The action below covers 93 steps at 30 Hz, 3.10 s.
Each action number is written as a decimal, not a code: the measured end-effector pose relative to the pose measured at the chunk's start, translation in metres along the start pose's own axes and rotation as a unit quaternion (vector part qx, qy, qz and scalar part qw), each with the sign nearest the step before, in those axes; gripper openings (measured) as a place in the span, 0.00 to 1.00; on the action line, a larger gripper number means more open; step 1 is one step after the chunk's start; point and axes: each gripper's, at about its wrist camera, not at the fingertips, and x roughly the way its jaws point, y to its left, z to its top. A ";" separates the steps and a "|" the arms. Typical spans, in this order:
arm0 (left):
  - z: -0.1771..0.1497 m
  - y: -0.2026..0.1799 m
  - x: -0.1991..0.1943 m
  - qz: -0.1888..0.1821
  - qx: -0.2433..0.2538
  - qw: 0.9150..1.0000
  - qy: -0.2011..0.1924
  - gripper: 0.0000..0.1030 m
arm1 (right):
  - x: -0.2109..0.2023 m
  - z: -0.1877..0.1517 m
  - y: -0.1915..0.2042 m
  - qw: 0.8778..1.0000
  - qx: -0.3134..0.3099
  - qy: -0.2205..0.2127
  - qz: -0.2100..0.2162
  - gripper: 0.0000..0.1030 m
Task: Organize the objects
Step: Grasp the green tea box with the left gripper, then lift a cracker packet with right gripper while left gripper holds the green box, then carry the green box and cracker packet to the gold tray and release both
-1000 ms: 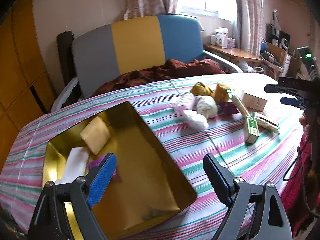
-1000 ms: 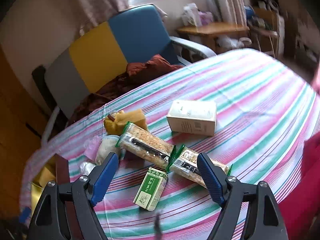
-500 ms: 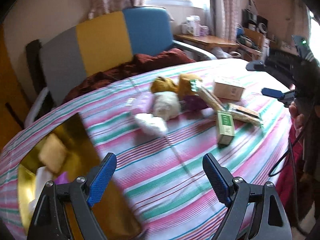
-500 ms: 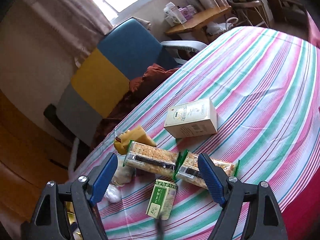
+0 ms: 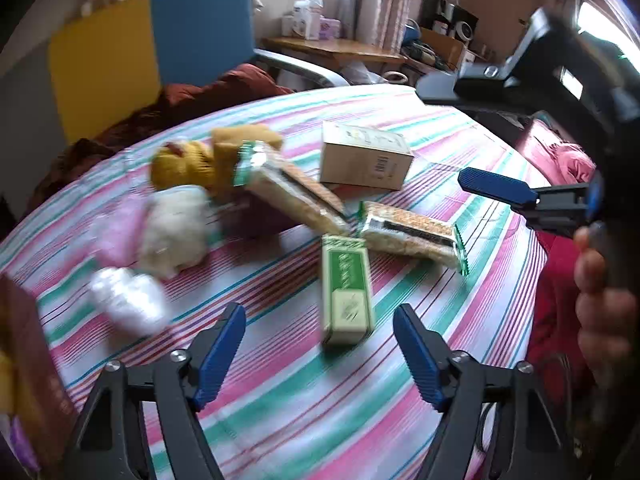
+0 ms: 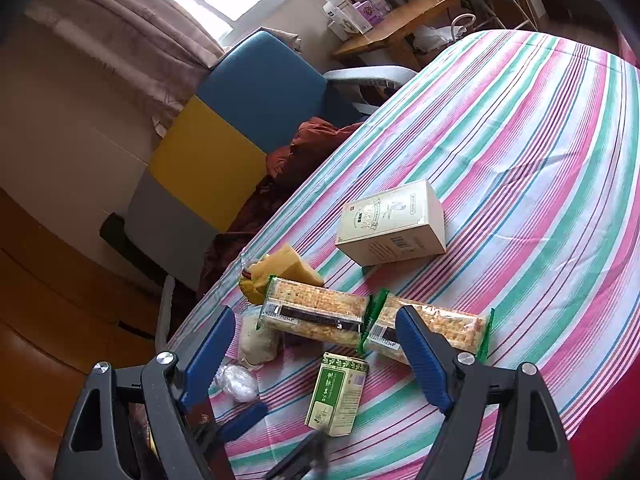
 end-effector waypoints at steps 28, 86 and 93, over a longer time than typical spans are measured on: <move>-0.066 0.013 -0.003 0.025 -0.008 1.000 -0.002 0.30 | 0.052 -0.010 0.024 0.978 -0.103 0.143 -0.115 0.82; -0.082 0.055 -0.117 0.052 -0.080 0.989 -0.110 0.30 | 0.058 -0.059 0.117 0.909 -0.331 0.251 -0.039 0.45; -0.114 0.119 -0.173 0.132 -0.167 0.967 -0.140 0.30 | 0.084 -0.117 0.194 0.890 -0.364 0.272 0.041 0.45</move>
